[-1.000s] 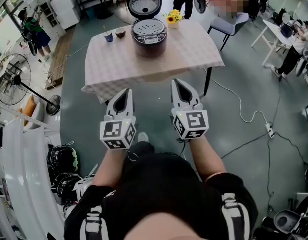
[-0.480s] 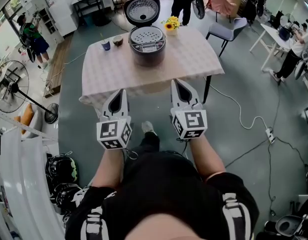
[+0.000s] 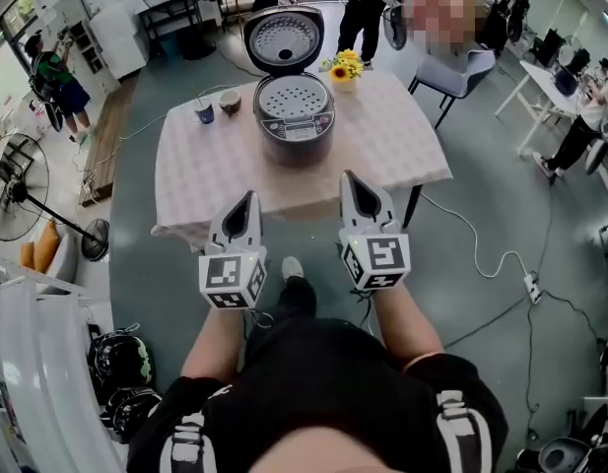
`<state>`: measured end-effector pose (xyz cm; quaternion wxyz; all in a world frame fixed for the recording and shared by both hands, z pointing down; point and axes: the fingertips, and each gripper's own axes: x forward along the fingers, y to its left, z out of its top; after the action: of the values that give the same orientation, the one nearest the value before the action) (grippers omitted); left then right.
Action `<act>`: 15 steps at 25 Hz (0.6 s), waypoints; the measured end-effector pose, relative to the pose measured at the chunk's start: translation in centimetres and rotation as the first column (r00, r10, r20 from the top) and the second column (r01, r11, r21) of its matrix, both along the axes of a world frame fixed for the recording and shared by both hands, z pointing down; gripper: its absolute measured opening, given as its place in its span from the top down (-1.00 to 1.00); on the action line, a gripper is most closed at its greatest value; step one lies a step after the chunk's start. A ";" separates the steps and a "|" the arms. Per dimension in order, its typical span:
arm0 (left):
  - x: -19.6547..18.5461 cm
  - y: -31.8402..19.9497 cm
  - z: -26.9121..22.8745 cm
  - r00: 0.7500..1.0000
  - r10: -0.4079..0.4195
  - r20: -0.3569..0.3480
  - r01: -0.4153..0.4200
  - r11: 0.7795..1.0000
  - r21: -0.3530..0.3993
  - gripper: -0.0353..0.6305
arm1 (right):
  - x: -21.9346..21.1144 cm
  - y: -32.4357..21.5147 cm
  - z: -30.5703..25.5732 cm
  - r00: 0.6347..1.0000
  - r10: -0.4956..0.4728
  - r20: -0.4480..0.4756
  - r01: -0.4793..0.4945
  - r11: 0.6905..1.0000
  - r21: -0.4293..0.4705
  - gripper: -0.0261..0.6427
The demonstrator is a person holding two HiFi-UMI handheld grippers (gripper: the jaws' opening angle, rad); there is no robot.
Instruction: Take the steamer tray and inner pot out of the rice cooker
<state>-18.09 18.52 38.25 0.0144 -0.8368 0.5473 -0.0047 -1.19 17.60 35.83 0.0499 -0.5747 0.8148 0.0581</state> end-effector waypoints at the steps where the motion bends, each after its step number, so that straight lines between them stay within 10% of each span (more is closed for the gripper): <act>1: 0.0 -1.7 -0.2 1.000 0.008 -0.001 -0.008 1.000 -0.001 0.89 | -0.1 -1.6 -0.2 1.000 0.003 0.000 -0.003 1.000 -0.001 0.93; 15: -1.5 -27.5 -3.9 0.999 0.047 0.002 -0.047 0.999 0.001 0.89 | -0.9 -27.6 -3.2 0.999 0.042 0.003 -0.042 0.998 -0.043 0.93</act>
<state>-19.55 -9.02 34.39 0.0154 -0.8495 0.5274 -0.0051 -2.08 -10.01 32.62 0.0381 -0.5928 0.8034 0.0403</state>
